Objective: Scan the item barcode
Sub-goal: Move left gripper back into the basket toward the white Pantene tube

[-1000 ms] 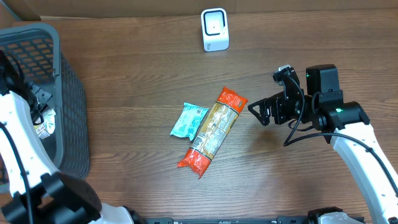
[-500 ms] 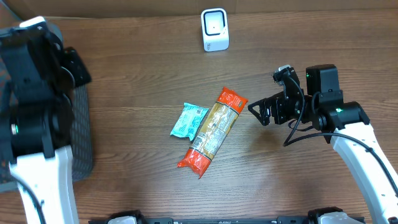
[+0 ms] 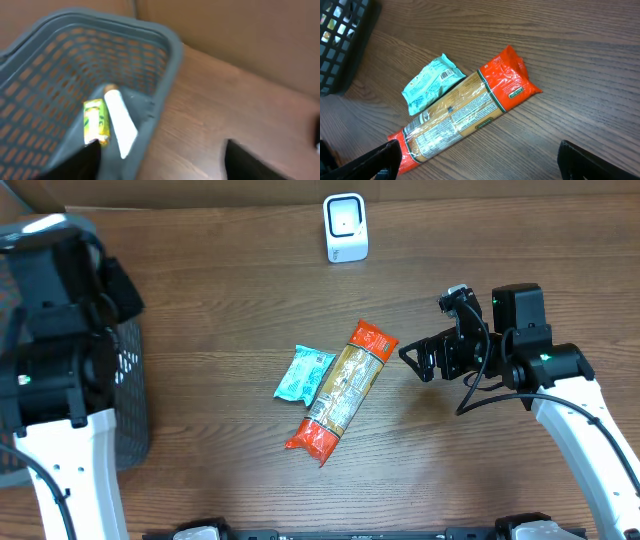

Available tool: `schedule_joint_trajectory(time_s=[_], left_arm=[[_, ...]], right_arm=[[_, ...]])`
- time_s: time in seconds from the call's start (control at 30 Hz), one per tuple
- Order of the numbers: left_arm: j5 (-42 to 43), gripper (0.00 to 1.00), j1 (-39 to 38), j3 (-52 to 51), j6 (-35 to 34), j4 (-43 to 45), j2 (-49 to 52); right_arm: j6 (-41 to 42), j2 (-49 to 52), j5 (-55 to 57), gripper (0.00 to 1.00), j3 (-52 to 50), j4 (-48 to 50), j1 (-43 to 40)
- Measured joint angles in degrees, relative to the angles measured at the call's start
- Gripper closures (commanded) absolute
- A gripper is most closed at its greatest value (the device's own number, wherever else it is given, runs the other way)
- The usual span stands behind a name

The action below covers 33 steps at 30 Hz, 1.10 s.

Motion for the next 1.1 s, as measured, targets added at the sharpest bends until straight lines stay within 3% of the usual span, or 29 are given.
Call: schedule_joint_trajectory(time_s=[0.2,0.4,0.57,0.8,1.1], left_arm=[[1.79,0.0,8.63,0.0,-2.84,3.56,0.0],[6.47,0.0,19.43,0.02,-7.1,4.68,2.91],[11.3,0.02,25.73,0.04,-8.55,4.48,11.63],[13.9,0.12,26.62,0.04,-8.85,2.95,24.04],[15.52,0.13,26.58,0.04,-9.42,2.91,36.87]], right_arm=[[0.04,0.39,-0.02,0.0,0.0,0.04,0.02],[0.0,2.1,0.0,0.0,0.0,0.04,0.0],[0.02,3.45,0.0,0.0,0.0,0.02,0.0],[0.0,3.54,0.0,0.0,0.0,0.0,0.0],[0.0,3.54,-0.02,0.0,0.0,0.02,0.0]])
